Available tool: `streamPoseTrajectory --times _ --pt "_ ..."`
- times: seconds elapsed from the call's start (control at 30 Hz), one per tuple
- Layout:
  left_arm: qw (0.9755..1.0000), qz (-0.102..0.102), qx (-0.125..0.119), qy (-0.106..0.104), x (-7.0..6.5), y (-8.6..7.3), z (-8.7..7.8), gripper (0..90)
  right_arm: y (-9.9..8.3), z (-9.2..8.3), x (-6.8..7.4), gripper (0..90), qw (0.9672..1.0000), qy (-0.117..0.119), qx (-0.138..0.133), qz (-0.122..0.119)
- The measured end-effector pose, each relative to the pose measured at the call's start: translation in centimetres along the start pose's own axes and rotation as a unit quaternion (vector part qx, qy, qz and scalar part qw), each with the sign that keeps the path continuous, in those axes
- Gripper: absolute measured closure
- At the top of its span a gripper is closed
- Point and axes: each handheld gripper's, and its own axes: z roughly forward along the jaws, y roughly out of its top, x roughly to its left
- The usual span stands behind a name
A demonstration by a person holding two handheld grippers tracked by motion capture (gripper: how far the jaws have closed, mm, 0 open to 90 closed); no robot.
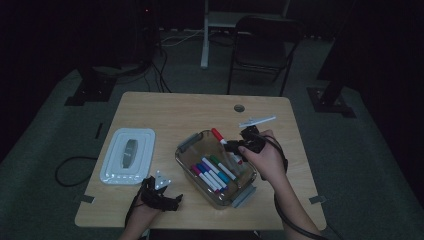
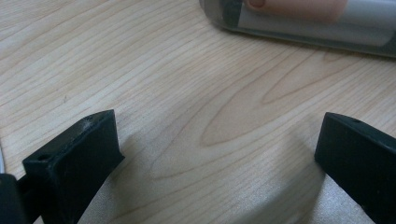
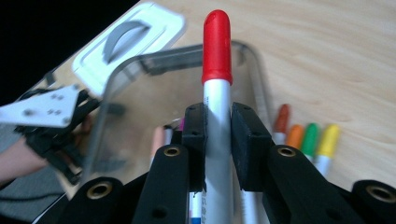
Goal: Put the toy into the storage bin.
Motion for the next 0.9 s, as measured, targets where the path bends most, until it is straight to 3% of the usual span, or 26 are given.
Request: streamPoseTrajectory --times 0.2,0.43,0.67,0.73,0.9 --pt "1.0000 0.001 0.001 0.000 0.0 0.0 0.0 0.6 -0.1 2.1 1.9 76.5 0.9989 0.035 0.028 -0.015" --pt "1.0000 0.000 0.000 0.000 0.0 0.0 0.0 0.6 -1.0 5.7 3.2 76.5 0.9956 0.049 0.074 -0.029" --pt "1.0000 0.000 0.000 0.000 0.0 0.0 0.0 0.6 -1.2 7.6 3.6 76.5 0.9940 0.054 0.091 -0.028" --pt "1.0000 0.000 0.000 0.000 0.0 0.0 0.0 0.6 -1.2 9.3 4.0 76.5 0.9914 0.054 0.115 -0.030" --pt "1.0000 -0.001 0.000 0.000 0.0 0.0 0.0 0.6 -1.7 10.9 4.1 76.5 0.9874 0.058 0.145 -0.025"
